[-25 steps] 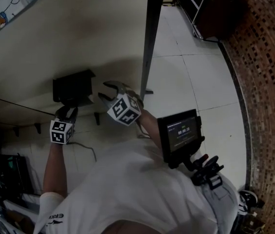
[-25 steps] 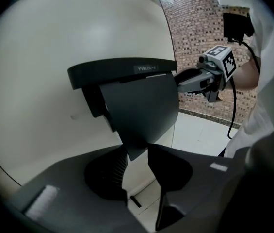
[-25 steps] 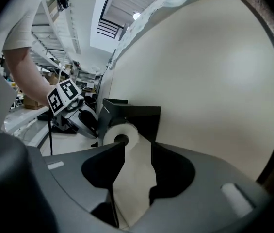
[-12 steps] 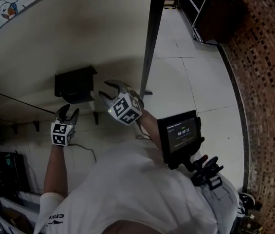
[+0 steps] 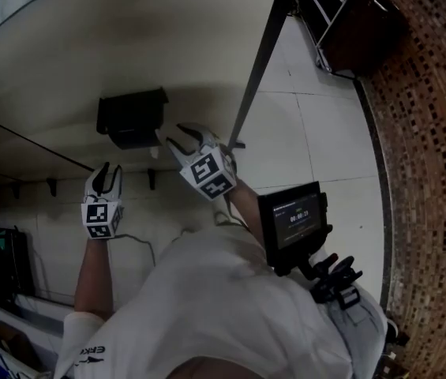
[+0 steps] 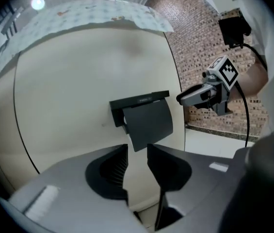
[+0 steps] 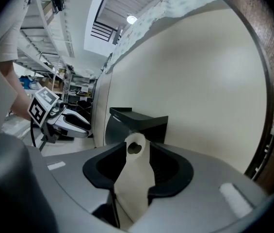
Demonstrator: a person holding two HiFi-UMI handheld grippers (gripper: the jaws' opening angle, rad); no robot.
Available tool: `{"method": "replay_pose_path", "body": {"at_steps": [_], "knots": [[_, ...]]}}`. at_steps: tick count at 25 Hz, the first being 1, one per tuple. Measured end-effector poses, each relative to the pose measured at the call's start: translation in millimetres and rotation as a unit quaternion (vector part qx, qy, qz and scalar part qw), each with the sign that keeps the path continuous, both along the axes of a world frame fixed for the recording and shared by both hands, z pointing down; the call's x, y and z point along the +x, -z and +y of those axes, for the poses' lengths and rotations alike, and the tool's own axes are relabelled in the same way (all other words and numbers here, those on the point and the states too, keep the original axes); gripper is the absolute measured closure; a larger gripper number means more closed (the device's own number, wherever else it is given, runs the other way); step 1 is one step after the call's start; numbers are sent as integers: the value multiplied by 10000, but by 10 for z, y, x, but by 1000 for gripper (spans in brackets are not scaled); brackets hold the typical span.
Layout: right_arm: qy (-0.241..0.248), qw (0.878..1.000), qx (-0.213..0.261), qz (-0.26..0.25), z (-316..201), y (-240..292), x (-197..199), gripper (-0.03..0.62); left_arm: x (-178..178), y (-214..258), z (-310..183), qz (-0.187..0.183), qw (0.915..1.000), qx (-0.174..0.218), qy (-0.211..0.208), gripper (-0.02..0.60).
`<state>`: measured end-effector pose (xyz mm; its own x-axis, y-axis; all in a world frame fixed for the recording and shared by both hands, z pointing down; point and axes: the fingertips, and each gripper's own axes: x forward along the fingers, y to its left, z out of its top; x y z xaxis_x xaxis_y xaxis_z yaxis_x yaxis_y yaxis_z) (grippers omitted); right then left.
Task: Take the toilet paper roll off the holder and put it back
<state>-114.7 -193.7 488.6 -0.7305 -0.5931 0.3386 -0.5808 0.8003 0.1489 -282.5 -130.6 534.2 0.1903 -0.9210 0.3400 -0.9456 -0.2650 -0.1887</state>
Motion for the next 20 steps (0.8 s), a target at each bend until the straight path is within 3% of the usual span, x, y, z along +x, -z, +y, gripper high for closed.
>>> {"method": "replay_pose_path", "body": {"at_steps": [8, 11, 15, 20], "knots": [[-514, 9980, -54, -360, 115, 167, 92, 488, 177, 420, 79, 663, 9942, 787, 324, 572], [-678, 9963, -109, -523, 271, 218, 125, 510, 311, 548, 202, 926, 9899, 1047, 230, 578], [-796, 9937, -196, -764, 481, 278, 159, 547, 402, 574, 435, 1274, 9854, 1074, 347, 578], [-651, 9930, -161, -972, 682, 394, 287, 574, 667, 717, 679, 1235, 9844, 1207, 327, 579]]}}
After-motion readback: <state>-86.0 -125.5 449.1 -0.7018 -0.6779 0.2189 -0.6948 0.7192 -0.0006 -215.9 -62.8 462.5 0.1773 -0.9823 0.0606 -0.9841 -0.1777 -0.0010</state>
